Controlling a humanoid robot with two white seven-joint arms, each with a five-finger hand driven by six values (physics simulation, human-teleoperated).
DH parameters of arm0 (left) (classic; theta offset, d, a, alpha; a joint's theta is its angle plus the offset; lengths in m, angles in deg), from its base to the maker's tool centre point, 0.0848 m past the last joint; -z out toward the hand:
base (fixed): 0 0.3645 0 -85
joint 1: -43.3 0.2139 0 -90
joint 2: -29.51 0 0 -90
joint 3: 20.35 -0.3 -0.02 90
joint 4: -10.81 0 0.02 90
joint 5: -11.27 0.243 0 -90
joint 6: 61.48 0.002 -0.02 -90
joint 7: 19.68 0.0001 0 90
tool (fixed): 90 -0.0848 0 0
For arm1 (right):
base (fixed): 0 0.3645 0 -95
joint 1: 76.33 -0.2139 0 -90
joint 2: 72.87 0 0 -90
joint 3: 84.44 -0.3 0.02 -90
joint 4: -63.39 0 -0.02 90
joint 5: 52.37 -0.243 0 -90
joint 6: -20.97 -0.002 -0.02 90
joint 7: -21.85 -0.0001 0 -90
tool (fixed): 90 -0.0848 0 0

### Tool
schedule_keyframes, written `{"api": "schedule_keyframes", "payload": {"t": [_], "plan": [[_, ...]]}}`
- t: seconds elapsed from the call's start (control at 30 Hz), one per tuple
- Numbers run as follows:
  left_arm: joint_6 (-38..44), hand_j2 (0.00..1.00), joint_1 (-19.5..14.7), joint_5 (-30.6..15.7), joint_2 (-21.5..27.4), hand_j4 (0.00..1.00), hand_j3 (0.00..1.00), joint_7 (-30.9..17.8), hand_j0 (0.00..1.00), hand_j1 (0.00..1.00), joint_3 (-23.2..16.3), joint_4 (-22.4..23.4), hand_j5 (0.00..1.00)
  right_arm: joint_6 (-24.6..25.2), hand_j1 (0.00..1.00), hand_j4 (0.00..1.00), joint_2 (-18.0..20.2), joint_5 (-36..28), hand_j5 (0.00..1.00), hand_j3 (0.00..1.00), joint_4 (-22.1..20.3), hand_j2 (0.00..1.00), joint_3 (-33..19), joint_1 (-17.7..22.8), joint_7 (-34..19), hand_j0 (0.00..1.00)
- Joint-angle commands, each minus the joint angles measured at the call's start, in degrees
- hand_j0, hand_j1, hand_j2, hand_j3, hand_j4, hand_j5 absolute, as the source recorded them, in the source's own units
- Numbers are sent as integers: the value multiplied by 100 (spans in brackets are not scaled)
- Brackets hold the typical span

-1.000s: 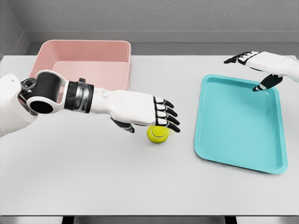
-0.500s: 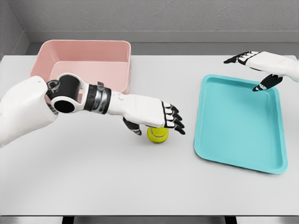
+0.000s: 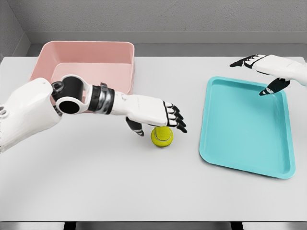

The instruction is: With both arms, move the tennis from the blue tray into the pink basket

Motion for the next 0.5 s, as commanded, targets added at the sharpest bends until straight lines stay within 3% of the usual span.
{"api": "schedule_keyframes", "payload": {"t": [0.0, 0.47], "plan": [[13, 100, 9, -17, -107, 100, 100, 5, 100, 100, -12, 119, 100, 10, 100, 100, 6, -35, 100, 100, -1, 100, -7, 0, 3, 100], [13, 100, 26, 1, -143, 100, 100, 5, 100, 100, -56, 357, 100, 10, 100, 100, -82, -35, 100, 100, 8, 100, -7, 62, 3, 100]]}}
